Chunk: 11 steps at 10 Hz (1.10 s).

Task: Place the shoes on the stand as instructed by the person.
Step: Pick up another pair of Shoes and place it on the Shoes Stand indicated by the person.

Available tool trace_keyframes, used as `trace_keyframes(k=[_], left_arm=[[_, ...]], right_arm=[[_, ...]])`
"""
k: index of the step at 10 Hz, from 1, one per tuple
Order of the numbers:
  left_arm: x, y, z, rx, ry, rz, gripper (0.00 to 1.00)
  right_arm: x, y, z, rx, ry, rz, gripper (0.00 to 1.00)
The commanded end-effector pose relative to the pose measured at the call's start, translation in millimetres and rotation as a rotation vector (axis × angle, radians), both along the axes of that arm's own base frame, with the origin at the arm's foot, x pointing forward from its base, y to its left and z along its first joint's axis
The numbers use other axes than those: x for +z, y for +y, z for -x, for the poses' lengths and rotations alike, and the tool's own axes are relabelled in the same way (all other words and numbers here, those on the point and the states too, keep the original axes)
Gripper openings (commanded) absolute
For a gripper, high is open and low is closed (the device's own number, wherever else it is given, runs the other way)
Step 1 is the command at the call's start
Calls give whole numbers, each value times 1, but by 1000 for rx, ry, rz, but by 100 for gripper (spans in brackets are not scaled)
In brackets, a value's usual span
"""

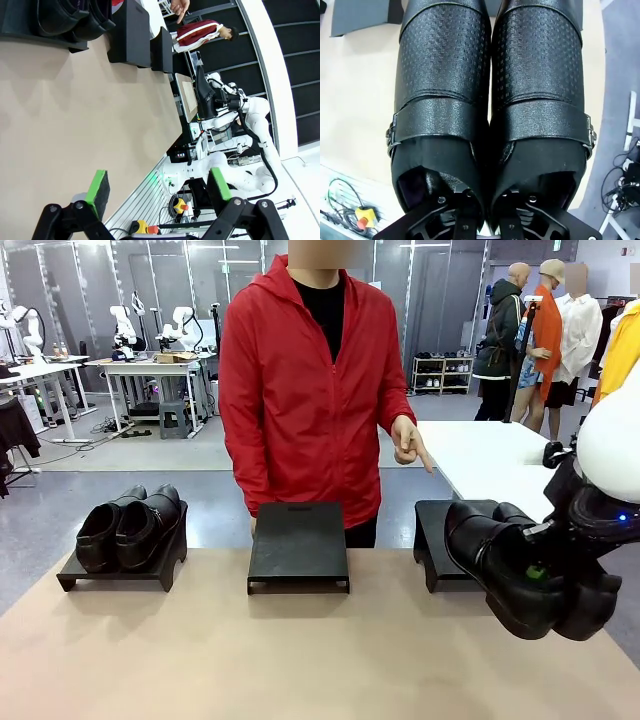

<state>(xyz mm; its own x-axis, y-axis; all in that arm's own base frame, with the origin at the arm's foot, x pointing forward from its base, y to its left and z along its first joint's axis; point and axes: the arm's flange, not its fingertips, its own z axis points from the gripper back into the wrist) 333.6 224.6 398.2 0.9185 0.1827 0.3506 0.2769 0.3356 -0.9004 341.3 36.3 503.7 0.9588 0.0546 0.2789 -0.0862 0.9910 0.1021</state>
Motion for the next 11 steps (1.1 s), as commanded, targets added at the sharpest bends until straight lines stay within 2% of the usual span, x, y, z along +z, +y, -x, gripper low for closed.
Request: trace_keyframes(k=[1,3,4,5,7,9,11], left_arm=[[2,-3,5,-10,-11,2,100],[2,-3,5,-10,-11,2,100],[2,-3,5,-10,-11,2,100],[2,-3,5,-10,-11,2,100],[2,-3,5,-10,-11,2,100],[2,-3,5,-10,-11,2,100],[2,-3,5,-10,-11,2,100]], right_arm=[[4,1,0,1,-12,-2,0],[4,1,0,1,-12,-2,0],[-2,1,0,0,6,4,9],[4,2,-15,-42,-20,-51,9],[29,-3,-44,-93,-127,-26,9],[46,-8,-81,-127,-165,-25,9],[44,-15,-128,-111,-200,-20,9]])
